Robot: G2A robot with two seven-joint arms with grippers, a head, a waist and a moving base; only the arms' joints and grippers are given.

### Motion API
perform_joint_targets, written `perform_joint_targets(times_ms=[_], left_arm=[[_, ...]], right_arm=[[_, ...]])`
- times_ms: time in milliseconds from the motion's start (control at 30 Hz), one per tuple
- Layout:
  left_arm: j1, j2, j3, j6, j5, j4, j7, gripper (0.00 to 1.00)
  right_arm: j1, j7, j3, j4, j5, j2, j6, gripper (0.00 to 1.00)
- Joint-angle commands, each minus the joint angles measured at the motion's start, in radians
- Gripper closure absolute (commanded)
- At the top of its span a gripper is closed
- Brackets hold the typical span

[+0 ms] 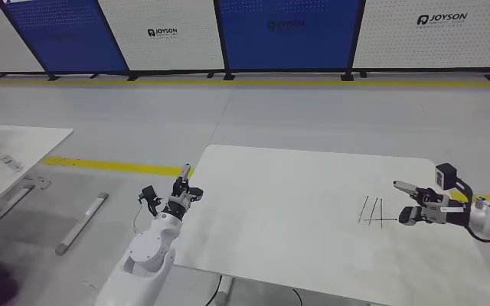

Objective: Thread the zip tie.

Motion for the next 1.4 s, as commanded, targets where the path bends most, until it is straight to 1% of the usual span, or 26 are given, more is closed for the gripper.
perform_joint_targets(times_ms=[0,33,100,167,267,300,367,400,433,500,533,600,633,667,1033,1067,1100,1167,1233,1300,1367], left_arm=[[0.000,0.000,0.000,0.000,0.000,0.000,0.000,0.00],[0.000,0.000,0.000,0.000,0.000,0.000,0.000,0.00],[0.000,0.000,0.000,0.000,0.000,0.000,0.000,0.00],[0.000,0.000,0.000,0.000,0.000,0.000,0.000,0.00],[0.000,0.000,0.000,0.000,0.000,0.000,0.000,0.00],[0.000,0.000,0.000,0.000,0.000,0.000,0.000,0.00],[0.000,0.000,0.000,0.000,0.000,0.000,0.000,0.00],[0.000,0.000,0.000,0.000,0.000,0.000,0.000,0.00],[0.000,0.000,0.000,0.000,0.000,0.000,0.000,0.00],[0.000,0.000,0.000,0.000,0.000,0.000,0.000,0.00],[0.000,0.000,0.000,0.000,0.000,0.000,0.000,0.00],[0.000,0.000,0.000,0.000,0.000,0.000,0.000,0.00],[0.000,0.000,0.000,0.000,0.000,0.000,0.000,0.00],[0.000,0.000,0.000,0.000,0.000,0.000,0.000,0.00],[0.000,0.000,0.000,0.000,0.000,0.000,0.000,0.00],[0.000,0.000,0.000,0.000,0.000,0.000,0.000,0.00],[0.000,0.000,0.000,0.000,0.000,0.000,0.000,0.00],[0.000,0.000,0.000,0.000,0.000,0.000,0.000,0.00],[0.000,0.000,0.000,0.000,0.000,0.000,0.000,0.00],[0.000,0.000,0.000,0.000,0.000,0.000,0.000,0.00],[0.000,0.000,0.000,0.000,0.000,0.000,0.000,0.00]], right_arm=[[-0.018,0.000,0.010,-0.007,0.028,0.002,-0.051,0.00],[-0.037,0.000,0.022,-0.005,0.056,0.005,-0.086,0.00],[-0.064,0.000,0.039,0.006,0.129,0.019,-0.119,0.00],[-0.079,0.000,0.037,0.011,0.178,0.038,-0.139,0.00],[-0.088,0.000,0.024,0.028,0.247,0.077,-0.152,0.00],[-0.085,0.000,0.009,0.041,0.266,0.092,-0.147,0.00],[-0.069,0.000,-0.023,0.065,0.278,0.112,-0.139,0.00],[-0.057,0.000,-0.049,0.077,0.284,0.121,-0.131,0.00],[-0.035,0.000,-0.087,0.102,0.302,0.130,-0.119,0.00],[0.010,0.000,-0.141,0.152,0.299,0.141,-0.114,0.00],[0.047,0.000,-0.175,0.194,0.291,0.144,-0.109,0.00],[0.100,0.000,-0.235,0.251,0.281,0.143,-0.105,0.00],[0.128,0.000,-0.271,0.279,0.258,0.141,-0.100,0.00],[0.148,0.000,-0.292,0.301,0.244,0.140,-0.090,0.00],[0.148,0.000,-0.292,0.301,0.244,0.140,-0.090,0.00],[0.146,-0.002,-0.296,0.293,0.235,0.140,-0.101,0.00],[0.138,-0.001,-0.306,0.283,0.214,0.140,-0.131,0.00],[0.137,-0.002,-0.313,0.310,0.201,0.140,-0.170,0.00],[0.151,0.000,-0.328,0.324,0.170,0.139,-0.210,0.00],[0.167,0.000,-0.341,0.341,0.154,0.137,-0.236,0.00],[0.190,0.000,-0.355,0.370,0.136,0.135,-0.271,0.00]])
